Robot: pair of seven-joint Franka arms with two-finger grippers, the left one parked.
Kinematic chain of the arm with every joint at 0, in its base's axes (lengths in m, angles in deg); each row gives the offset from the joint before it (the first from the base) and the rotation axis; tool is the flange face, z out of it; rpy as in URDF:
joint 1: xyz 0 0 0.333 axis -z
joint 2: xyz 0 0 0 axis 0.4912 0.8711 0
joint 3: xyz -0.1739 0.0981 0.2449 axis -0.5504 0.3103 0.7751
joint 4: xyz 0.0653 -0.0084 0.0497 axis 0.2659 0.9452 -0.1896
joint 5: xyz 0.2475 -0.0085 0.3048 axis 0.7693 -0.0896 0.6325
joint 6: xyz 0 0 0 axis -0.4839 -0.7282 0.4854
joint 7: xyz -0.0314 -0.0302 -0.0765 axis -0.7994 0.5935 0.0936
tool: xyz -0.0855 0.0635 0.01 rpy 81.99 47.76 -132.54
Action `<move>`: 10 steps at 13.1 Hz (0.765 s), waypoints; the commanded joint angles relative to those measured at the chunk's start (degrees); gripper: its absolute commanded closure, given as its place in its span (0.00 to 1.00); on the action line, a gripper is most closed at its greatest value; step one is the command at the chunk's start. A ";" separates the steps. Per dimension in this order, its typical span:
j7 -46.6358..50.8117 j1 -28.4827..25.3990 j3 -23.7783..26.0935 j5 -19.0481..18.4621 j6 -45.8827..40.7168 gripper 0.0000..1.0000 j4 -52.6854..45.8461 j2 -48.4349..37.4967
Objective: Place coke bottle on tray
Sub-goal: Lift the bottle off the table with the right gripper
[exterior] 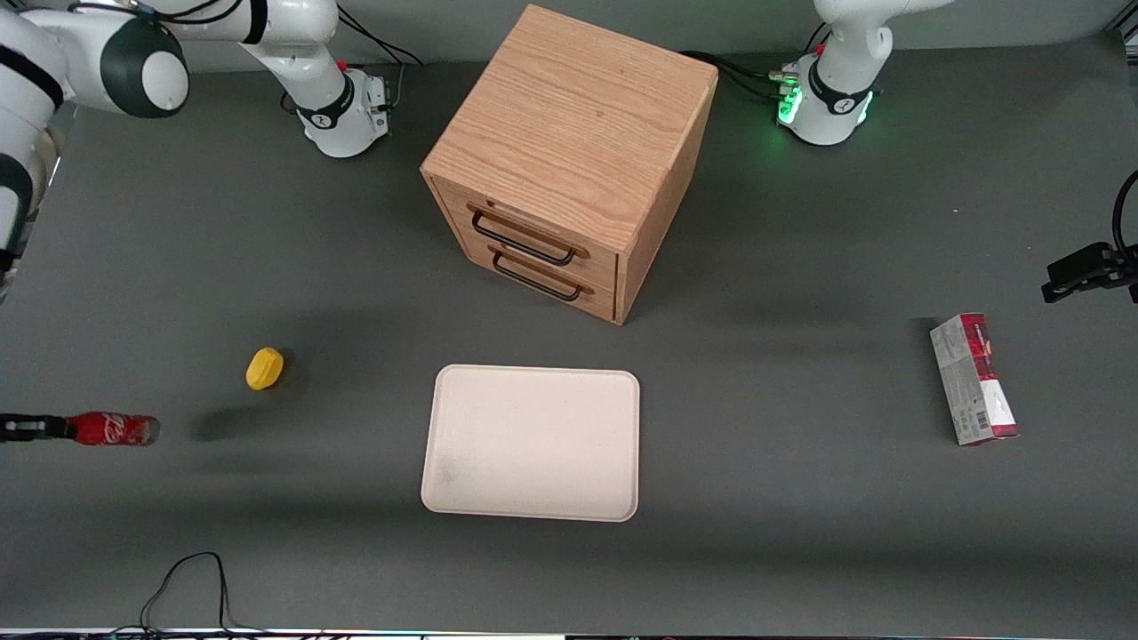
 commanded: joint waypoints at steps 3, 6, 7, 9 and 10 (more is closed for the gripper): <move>3.90 -1.93 -0.23 -1.29 -1.51 1.00 19.46 -20.30; 3.91 -2.46 -0.15 -2.44 0.15 1.00 31.84 -31.46; 3.99 -2.46 -0.06 -2.44 2.25 1.00 36.84 -35.59; 3.99 -2.46 -0.15 -2.44 4.55 1.00 43.03 -40.89; 4.52 -2.46 0.12 -2.44 4.12 1.00 42.44 -40.82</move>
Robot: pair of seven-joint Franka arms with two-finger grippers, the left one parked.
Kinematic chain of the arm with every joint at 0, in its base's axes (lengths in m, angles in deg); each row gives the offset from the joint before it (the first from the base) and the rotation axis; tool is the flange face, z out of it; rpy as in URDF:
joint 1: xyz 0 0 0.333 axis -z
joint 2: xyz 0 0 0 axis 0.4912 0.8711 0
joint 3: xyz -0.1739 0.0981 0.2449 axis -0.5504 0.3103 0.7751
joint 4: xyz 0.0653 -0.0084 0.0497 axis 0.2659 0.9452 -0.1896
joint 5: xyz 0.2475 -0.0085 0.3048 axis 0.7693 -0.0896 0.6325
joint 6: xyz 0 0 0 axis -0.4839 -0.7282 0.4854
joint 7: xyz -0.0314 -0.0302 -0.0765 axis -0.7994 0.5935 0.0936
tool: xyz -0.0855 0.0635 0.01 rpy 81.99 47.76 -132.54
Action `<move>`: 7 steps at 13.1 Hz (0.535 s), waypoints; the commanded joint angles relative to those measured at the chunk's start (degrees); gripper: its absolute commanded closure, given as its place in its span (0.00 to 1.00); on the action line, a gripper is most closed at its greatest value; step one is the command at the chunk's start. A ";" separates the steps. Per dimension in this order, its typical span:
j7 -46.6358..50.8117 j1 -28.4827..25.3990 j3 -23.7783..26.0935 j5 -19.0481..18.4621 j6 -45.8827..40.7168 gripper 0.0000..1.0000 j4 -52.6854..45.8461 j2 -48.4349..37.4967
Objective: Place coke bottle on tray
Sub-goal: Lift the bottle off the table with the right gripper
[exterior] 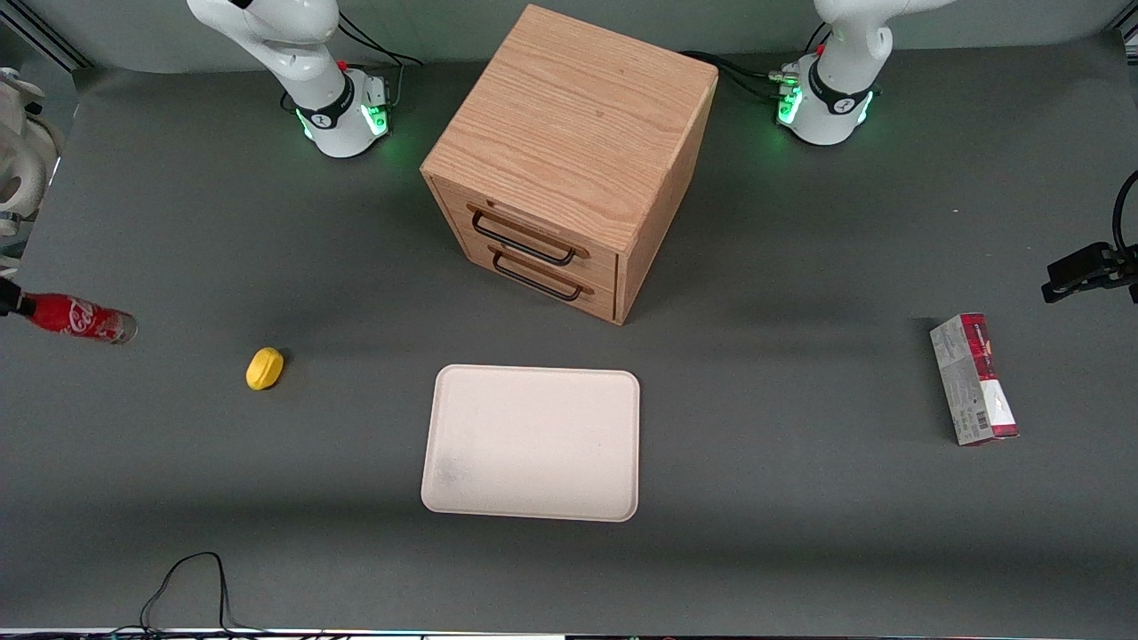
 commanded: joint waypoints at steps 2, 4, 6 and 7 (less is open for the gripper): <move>4.95 -1.22 0.65 -0.84 2.33 1.00 5.82 -4.85; 9.07 -3.50 0.82 -0.32 1.89 1.00 2.85 -2.14; 15.31 -7.27 0.91 0.21 -1.09 1.00 -1.72 1.11; 18.64 -9.03 0.91 1.17 -2.23 1.00 -4.61 3.31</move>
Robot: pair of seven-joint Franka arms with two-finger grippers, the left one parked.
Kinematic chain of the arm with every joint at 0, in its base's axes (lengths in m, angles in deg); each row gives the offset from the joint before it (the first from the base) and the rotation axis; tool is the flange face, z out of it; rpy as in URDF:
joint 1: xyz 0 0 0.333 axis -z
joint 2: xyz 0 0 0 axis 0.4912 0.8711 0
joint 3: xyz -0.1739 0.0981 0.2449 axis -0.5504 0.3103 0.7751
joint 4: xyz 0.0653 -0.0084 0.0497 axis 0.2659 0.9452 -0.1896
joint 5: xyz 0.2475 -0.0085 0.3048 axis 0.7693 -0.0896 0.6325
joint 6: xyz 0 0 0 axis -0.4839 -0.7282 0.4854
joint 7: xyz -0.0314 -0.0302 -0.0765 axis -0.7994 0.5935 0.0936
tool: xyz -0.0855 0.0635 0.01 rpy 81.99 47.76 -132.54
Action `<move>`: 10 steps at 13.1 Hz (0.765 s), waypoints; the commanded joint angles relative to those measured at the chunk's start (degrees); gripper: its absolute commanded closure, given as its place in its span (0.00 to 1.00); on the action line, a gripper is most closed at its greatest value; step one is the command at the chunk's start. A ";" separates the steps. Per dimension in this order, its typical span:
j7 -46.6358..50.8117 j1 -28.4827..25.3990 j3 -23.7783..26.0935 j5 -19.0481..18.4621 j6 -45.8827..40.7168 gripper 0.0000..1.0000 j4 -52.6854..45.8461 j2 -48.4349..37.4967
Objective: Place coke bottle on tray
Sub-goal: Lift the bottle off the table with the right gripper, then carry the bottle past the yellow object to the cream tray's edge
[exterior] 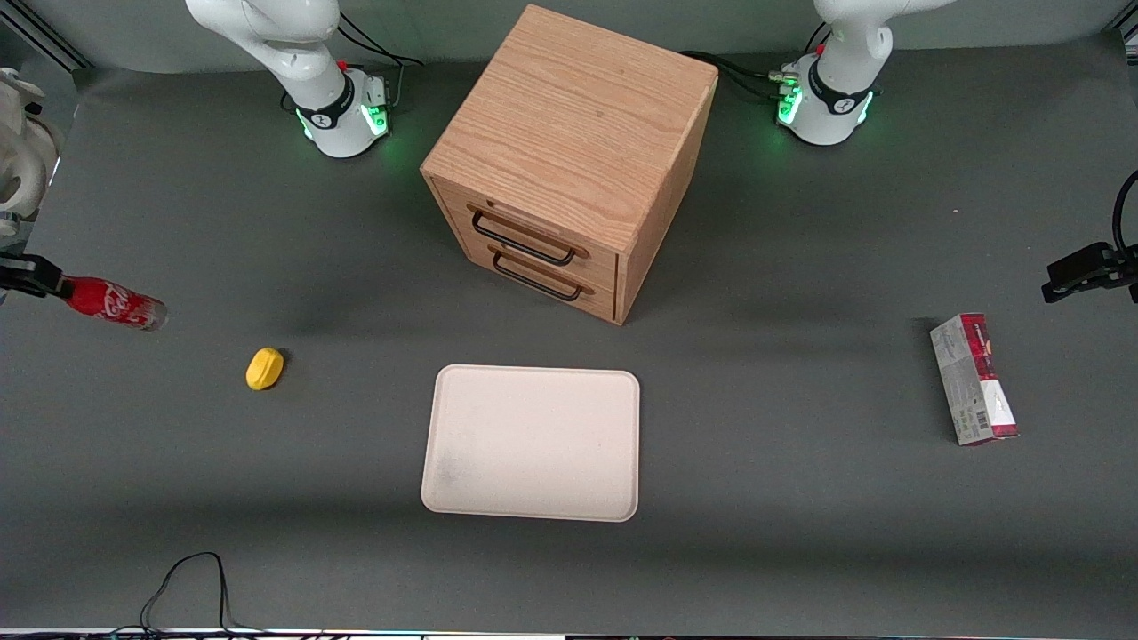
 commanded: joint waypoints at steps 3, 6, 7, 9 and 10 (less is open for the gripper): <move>16.72 -8.46 -0.10 2.87 -5.36 1.00 -14.58 10.56; 27.88 -13.73 -0.10 3.84 -5.54 1.00 -21.96 17.32; 31.40 -15.32 -0.10 3.93 -5.54 1.00 -25.12 20.04; 38.08 -17.61 0.86 3.93 -5.01 1.00 -32.59 26.63; 41.33 -17.62 2.95 3.75 -4.14 1.00 -35.41 29.88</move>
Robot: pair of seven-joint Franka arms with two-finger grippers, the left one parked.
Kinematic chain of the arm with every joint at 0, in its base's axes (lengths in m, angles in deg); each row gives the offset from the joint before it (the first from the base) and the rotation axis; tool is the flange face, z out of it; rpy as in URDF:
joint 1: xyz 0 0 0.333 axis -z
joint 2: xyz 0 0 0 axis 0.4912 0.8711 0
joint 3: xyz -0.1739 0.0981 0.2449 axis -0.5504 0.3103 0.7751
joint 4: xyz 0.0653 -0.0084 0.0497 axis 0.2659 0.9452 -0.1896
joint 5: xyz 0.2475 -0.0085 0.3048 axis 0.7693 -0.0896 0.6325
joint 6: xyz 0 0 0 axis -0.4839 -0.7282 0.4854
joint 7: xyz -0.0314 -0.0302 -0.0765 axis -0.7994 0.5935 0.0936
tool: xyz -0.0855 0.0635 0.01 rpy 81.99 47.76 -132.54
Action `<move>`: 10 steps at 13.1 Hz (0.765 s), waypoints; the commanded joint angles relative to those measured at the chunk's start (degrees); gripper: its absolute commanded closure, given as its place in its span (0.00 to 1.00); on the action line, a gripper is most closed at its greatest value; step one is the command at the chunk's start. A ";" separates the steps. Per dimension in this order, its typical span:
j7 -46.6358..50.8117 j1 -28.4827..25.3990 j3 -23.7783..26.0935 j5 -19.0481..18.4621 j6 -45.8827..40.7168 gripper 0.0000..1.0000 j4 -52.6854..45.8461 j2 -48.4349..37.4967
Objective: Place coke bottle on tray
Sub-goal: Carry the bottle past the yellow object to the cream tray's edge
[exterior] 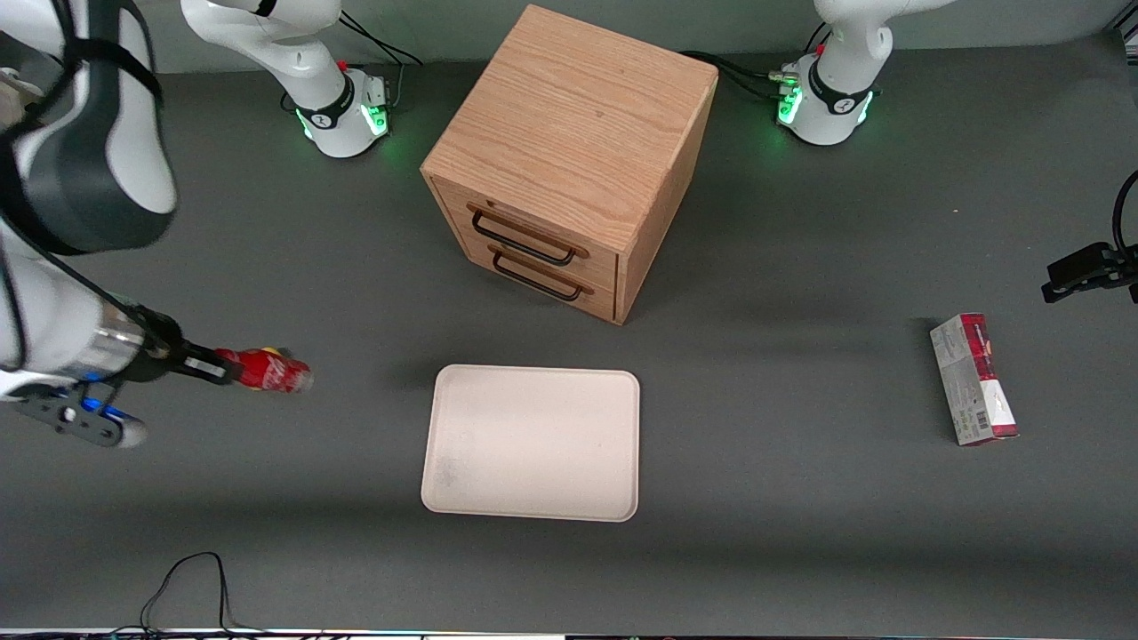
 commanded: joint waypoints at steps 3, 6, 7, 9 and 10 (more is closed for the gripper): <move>10.15 -3.01 3.85 0.25 4.90 1.00 -12.14 12.33; 12.07 -5.30 3.76 0.08 10.88 1.00 -12.14 15.58; 13.05 -6.09 3.59 -0.10 13.16 1.00 -12.14 16.90; 13.32 -6.97 3.67 -2.02 15.20 1.00 -12.05 18.57; 13.32 -7.32 3.67 -2.21 16.07 1.00 -12.05 19.10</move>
